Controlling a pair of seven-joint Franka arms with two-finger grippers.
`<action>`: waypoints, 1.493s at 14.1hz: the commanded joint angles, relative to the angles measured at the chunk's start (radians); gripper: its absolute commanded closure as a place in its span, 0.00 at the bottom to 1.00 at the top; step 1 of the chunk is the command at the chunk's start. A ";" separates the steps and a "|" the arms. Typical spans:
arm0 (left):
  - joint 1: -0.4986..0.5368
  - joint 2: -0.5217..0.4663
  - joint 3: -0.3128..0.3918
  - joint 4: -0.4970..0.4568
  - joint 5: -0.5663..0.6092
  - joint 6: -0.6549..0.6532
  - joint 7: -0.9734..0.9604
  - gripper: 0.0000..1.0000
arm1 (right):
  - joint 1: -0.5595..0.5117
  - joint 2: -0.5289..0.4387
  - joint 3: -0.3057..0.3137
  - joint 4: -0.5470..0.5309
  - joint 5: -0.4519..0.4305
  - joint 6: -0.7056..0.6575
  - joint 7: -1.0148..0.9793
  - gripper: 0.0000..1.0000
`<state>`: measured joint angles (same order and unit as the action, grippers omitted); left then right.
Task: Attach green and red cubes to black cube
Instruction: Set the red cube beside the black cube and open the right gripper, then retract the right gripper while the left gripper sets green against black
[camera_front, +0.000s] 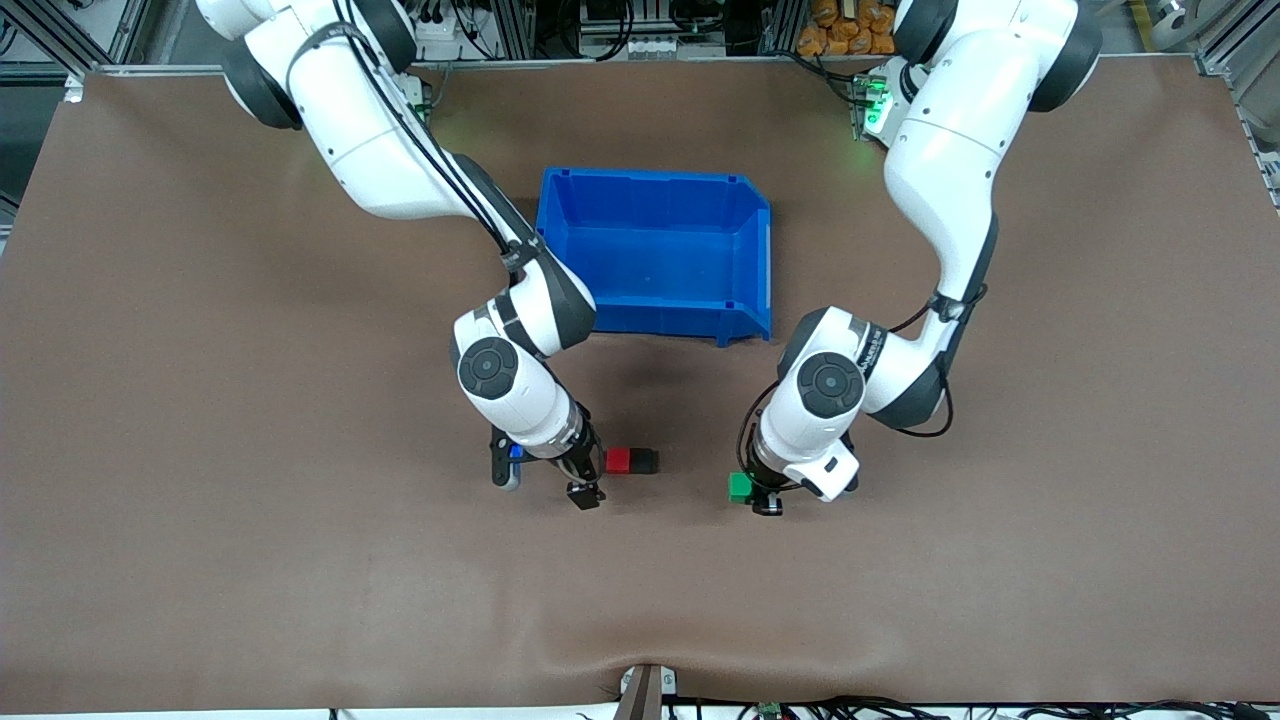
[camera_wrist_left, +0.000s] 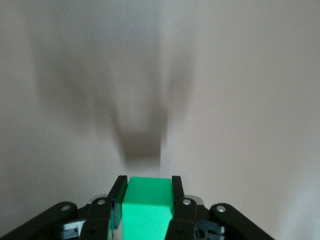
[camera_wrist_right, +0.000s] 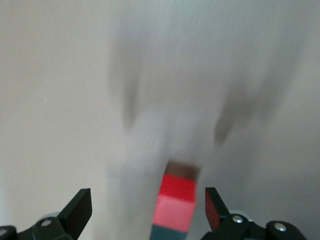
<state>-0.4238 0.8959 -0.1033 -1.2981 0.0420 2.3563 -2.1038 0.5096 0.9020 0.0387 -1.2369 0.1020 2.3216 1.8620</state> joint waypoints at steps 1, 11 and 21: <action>-0.021 0.041 -0.013 0.054 -0.053 -0.023 -0.010 1.00 | -0.032 -0.072 -0.017 0.049 -0.059 -0.225 0.002 0.00; -0.105 0.112 -0.003 0.114 -0.129 -0.022 -0.031 1.00 | -0.181 -0.382 -0.128 0.083 -0.056 -0.585 -0.648 0.00; -0.128 0.135 0.007 0.117 -0.129 0.029 -0.033 1.00 | -0.460 -0.720 -0.120 -0.033 -0.065 -0.950 -1.690 0.00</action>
<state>-0.5303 0.9923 -0.1134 -1.2214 -0.0690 2.3607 -2.1213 0.0899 0.3026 -0.1070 -1.1578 0.0501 1.3916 0.3167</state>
